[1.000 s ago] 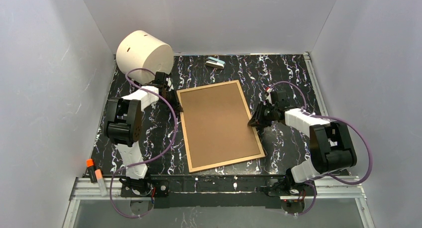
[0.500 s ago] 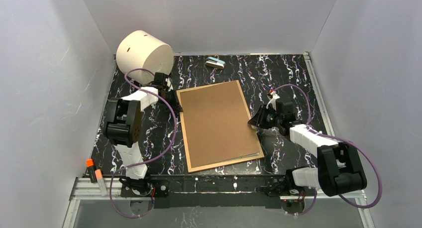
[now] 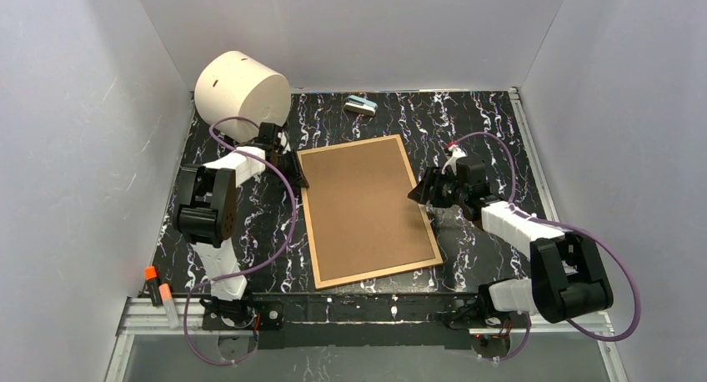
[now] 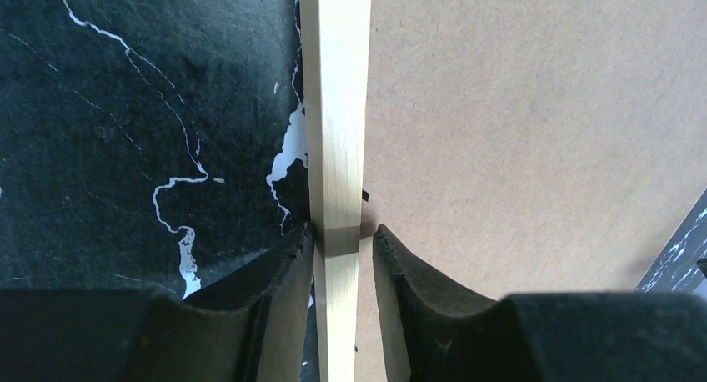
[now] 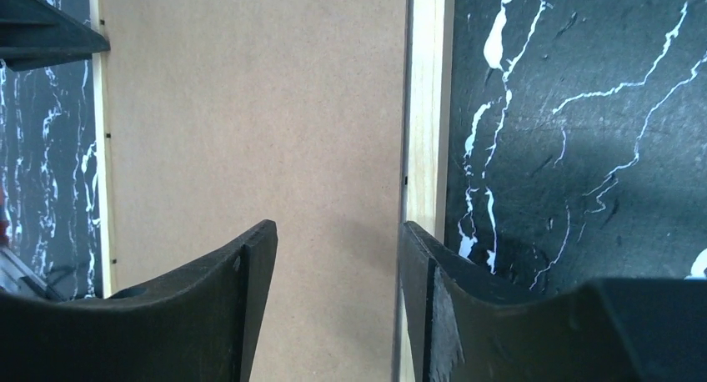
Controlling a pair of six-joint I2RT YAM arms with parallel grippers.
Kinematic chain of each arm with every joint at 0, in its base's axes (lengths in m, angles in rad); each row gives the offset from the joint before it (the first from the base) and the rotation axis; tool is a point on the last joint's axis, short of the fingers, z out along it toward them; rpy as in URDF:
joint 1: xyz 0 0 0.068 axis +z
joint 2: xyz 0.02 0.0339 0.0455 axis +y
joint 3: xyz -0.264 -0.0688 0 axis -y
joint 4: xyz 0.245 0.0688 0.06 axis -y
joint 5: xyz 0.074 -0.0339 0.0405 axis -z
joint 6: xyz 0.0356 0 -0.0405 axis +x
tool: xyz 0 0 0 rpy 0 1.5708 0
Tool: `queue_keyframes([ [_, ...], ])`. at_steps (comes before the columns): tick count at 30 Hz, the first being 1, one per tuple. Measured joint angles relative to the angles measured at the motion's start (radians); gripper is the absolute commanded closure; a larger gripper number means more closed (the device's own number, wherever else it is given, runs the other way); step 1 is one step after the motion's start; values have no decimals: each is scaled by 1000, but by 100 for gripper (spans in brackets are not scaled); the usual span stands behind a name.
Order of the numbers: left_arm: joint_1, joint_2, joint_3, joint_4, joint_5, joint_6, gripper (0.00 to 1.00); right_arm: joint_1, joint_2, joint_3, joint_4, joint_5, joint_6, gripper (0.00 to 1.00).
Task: Put the photo into the frame
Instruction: Place the photo frame item in the photo frame.
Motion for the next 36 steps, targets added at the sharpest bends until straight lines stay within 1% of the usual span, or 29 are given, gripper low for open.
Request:
queue_keyframes([
  [5,-5,-13,-1,-23,9,-3,50,1,-11,18,-77,-40,38,45],
  [7,-6,-23,-6,-32,21,-2,47,4,-24,18,-127,-76,61,45],
  [9,-6,-40,-21,-43,31,-1,45,12,-52,14,-178,-104,86,45],
  [13,-6,-95,-90,-53,56,-2,45,24,-129,6,-294,-122,135,44],
  [16,-6,-143,-150,-57,80,-5,46,26,-163,6,-391,-82,161,44],
  [19,-6,-189,-209,-51,103,-13,47,26,-149,6,-463,-60,171,45],
  [22,-7,-229,-267,-44,125,-24,51,26,-109,6,-513,-49,176,47],
  [25,-8,-251,-302,-28,141,-36,55,26,-79,6,-527,-48,181,51],
  [26,-8,-254,-308,-26,142,-39,60,26,-71,7,-530,-35,188,53],
  [29,-8,-262,-328,-13,143,-53,62,26,-65,16,-544,-19,189,53],
  [32,-8,-263,-336,-8,143,-62,62,27,-60,33,-574,9,187,51],
  [36,-11,-263,-336,-6,143,-68,62,27,-71,39,-587,6,177,47],
])
